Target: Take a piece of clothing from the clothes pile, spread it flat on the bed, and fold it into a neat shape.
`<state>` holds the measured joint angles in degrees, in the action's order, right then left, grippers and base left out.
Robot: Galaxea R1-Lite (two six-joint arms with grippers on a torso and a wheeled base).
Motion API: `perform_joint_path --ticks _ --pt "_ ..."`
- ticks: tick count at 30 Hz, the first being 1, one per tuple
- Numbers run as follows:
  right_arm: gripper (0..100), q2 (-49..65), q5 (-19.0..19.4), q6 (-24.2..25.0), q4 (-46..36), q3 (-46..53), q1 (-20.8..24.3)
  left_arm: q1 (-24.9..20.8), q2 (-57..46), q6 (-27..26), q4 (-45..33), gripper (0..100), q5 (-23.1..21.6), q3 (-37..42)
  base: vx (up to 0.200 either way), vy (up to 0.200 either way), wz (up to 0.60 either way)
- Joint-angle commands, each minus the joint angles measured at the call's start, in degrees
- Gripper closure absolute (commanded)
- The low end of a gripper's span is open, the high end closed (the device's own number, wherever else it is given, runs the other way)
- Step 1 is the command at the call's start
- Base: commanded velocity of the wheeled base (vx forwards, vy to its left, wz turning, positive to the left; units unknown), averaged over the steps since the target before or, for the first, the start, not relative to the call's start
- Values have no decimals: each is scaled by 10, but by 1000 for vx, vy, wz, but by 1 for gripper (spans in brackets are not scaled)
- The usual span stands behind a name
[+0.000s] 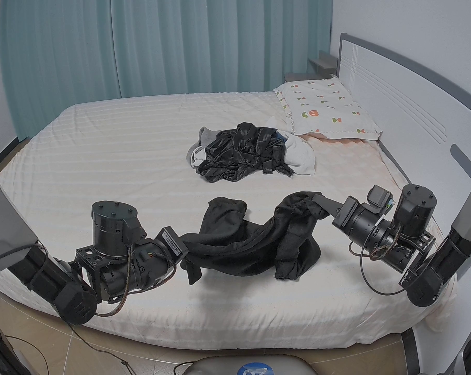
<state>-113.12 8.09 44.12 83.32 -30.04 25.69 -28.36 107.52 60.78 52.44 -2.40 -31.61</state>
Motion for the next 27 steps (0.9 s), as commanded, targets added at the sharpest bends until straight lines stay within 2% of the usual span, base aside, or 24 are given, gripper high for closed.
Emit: perform_joint_path --ticks 1,6,12,17,18,21,27 --pt "100 0 1 1 0 -3 1 9 -2 6 0 100 1 -6 0 200 0" --pt "100 -4 -12 1 0 -7 2 15 -4 8 1 100 3 -7 0 200 0" --pt "100 -9 -69 -4 -1 -27 11 19 -17 8 1 100 4 -7 0 200 0" --pt "100 -15 -82 -4 -1 -34 16 19 -20 8 1 100 11 -8 0 200 0" --pt "100 -25 -94 -5 0 -42 18 19 -23 7 2 100 25 -10 0 200 0" --pt "100 -29 -108 -6 0 -48 21 19 -25 7 7 100 29 -10 0 200 0" --pt "100 -51 -151 -66 22 -54 28 19 -29 7 22 100 32 -7 0 200 0"
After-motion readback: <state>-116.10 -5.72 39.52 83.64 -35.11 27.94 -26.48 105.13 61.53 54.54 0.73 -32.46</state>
